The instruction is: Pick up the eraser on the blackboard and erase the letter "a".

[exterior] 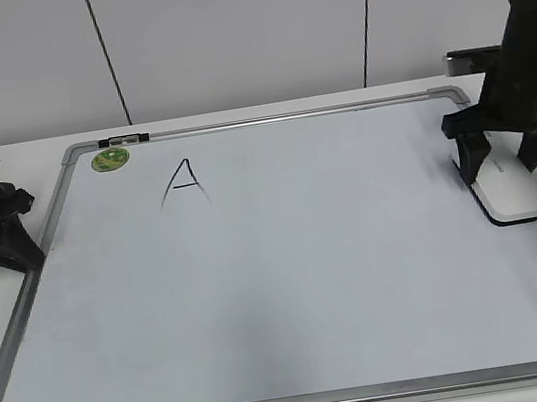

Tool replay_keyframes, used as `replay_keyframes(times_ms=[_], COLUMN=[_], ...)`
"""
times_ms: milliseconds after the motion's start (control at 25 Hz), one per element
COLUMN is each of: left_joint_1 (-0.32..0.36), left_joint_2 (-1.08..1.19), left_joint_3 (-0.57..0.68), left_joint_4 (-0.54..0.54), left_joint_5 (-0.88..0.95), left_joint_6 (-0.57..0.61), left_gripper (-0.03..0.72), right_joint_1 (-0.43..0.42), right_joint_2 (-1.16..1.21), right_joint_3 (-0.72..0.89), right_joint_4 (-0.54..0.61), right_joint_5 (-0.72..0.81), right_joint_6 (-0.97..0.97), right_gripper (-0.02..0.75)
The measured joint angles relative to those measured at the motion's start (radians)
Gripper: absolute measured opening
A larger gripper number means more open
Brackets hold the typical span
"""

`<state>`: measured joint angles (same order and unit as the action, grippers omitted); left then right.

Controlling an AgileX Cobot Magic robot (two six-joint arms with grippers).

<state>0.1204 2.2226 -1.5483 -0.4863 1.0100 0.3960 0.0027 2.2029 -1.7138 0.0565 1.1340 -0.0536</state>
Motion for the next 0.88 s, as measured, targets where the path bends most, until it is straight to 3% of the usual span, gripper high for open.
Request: replay_keyframes(times_ms=[320, 480, 680, 880], left_joint_1=[0.0, 0.0, -0.002, -0.002], left_joint_2=[0.0, 0.0, -0.018, -0.079], left_joint_3=[0.0, 0.0, -0.059, -0.176], left_joint_4=[0.002, 0.008, 0.025, 0.028], left_joint_5=[0.0, 0.004, 0.065, 0.179], left_joint_6=[0.0, 0.0, 0.0, -0.021], left_gripper=[0.1, 0.2, 0.409, 0.459], right_joint_1=[0.0, -0.001, -0.001, -0.001], right_joint_2=[0.0, -0.02, -0.088, -0.182], right_joint_3=[-0.174, -0.226, -0.229, -0.229], right_joint_4=[-0.008, -0.009, -0.009, -0.005], right_joint_5=[0.078, 0.083, 0.087, 0.095], right_joint_6=[0.0, -0.007, -0.018, -0.018], right_gripper=[0.599, 0.599, 0.596, 0.596])
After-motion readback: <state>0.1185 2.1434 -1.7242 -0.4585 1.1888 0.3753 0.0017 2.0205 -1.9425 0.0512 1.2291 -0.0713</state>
